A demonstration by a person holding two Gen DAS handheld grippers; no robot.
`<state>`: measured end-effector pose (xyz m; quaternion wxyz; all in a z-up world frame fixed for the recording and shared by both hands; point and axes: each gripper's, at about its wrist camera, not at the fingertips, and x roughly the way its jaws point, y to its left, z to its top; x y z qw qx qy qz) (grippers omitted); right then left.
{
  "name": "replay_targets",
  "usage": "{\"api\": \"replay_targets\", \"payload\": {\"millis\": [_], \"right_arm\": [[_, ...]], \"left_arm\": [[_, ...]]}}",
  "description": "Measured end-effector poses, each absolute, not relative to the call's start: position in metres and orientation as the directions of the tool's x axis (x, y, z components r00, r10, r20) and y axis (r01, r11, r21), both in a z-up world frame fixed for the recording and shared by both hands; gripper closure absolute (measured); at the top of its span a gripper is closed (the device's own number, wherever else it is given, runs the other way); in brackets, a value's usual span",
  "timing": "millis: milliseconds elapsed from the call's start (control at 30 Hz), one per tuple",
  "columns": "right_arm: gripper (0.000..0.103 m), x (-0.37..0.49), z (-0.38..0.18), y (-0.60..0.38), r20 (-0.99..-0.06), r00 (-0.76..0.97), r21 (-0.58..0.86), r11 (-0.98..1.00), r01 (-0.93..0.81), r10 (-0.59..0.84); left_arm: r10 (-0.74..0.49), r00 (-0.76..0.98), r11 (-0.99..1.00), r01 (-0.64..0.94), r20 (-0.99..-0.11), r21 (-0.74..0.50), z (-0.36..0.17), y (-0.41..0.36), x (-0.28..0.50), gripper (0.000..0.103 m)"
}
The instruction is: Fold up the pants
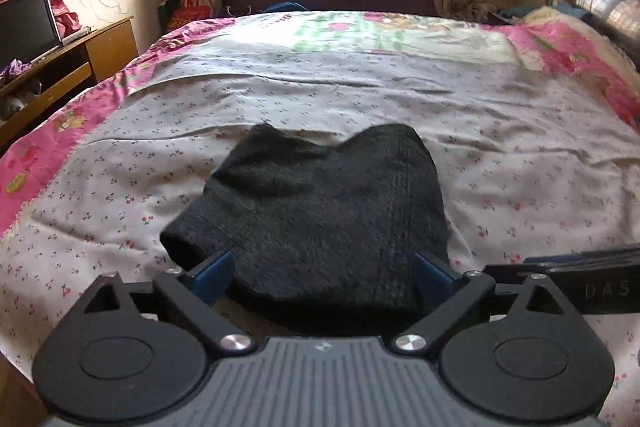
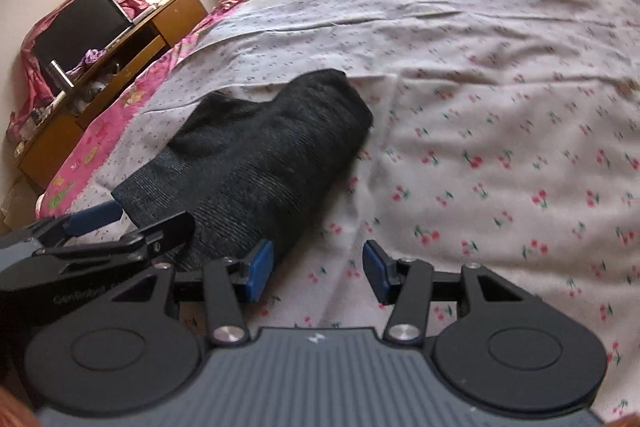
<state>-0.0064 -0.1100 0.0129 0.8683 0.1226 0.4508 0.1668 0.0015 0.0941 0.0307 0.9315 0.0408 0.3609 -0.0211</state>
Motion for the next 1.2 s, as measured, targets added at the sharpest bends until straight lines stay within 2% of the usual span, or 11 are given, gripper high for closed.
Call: {"api": "replay_targets", "payload": {"millis": [100, 1200], "right_arm": [[0.051, -0.012, 0.013, -0.107, -0.743, 0.542, 0.346, 0.919, -0.188, 0.391], [0.051, -0.022, -0.004, -0.106, -0.794, 0.502, 0.313, 0.938, -0.147, 0.343]], "left_arm": [[0.018, 0.735, 0.994, 0.061, -0.678, 0.093, 0.029, 0.089, -0.002, 0.0], [0.026, 0.741, 0.993, 0.059, -0.671, 0.104, 0.023, 0.082, -0.015, 0.0]]}}
